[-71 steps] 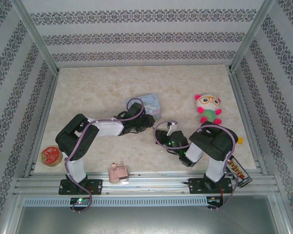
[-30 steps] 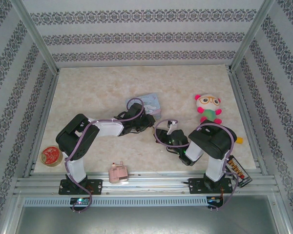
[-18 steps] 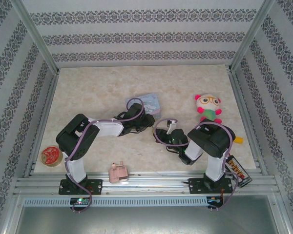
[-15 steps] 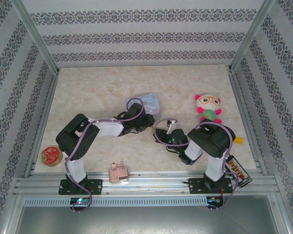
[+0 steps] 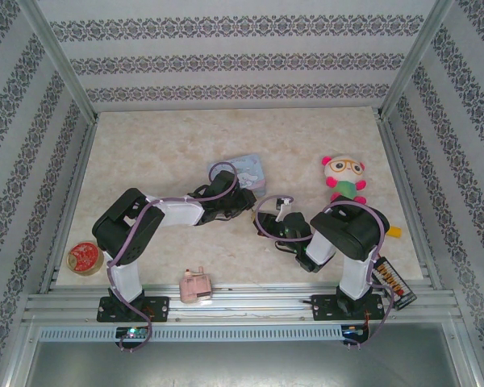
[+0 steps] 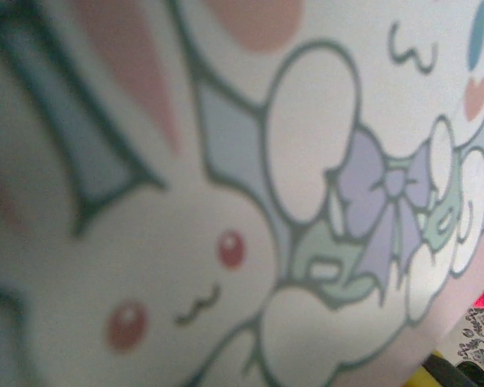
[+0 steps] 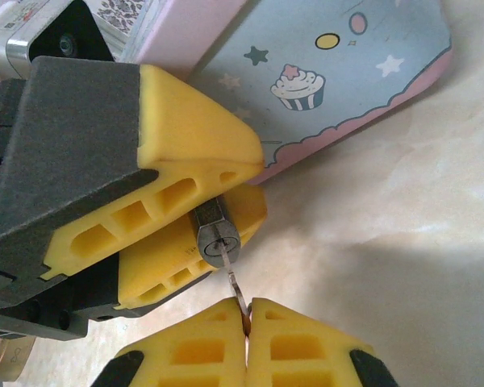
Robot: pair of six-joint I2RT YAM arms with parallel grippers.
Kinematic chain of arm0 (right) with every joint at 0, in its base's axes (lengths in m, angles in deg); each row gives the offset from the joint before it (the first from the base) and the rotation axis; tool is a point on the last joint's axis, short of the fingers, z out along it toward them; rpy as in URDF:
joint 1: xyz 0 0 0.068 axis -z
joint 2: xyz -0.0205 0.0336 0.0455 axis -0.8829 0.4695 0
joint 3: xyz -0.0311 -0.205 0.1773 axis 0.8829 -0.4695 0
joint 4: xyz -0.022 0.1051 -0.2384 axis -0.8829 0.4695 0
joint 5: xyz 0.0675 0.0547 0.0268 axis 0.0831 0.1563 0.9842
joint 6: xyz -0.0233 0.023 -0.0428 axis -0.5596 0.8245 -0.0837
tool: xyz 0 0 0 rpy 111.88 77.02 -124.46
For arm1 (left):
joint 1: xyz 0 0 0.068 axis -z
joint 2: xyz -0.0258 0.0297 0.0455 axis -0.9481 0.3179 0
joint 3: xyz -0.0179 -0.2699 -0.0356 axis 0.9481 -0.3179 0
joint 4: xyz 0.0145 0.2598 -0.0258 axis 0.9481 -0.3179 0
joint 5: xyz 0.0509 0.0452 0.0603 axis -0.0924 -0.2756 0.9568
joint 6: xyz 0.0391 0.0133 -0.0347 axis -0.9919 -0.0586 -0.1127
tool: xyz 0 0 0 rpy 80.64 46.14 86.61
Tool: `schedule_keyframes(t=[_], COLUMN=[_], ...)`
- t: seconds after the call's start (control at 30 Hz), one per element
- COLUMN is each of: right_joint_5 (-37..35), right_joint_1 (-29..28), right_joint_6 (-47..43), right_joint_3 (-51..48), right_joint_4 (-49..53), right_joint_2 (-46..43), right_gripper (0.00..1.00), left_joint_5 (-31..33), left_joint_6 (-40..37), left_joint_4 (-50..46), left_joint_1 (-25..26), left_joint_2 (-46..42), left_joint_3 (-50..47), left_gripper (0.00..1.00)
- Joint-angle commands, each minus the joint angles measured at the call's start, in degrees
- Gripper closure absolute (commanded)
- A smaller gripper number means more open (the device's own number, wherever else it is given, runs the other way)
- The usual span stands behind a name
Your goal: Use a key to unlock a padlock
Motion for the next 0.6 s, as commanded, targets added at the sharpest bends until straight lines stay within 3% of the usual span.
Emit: schedule_keyframes(t=[0.0,0.57], right_joint_5=[-0.5,0.1], right_joint_1=[1.0,2.3], right_joint_6=[0.6,2.0], right_joint_3=[0.3,-0.5], right_joint_4=[-0.4,-0.4], right_joint_2=[-0.4,-1.6], right_gripper=[1.00,1.00], left_joint_5=[-4.1,-4.0], left_joint_6=[3.3,3.5], left_joint_4=[-1.6,-0.9], left_joint_1=[-0.4,-0.5], left_joint_2=[0.9,0.8], left_joint_3=[-1.9,-2.5], left_gripper=[0.85,0.85])
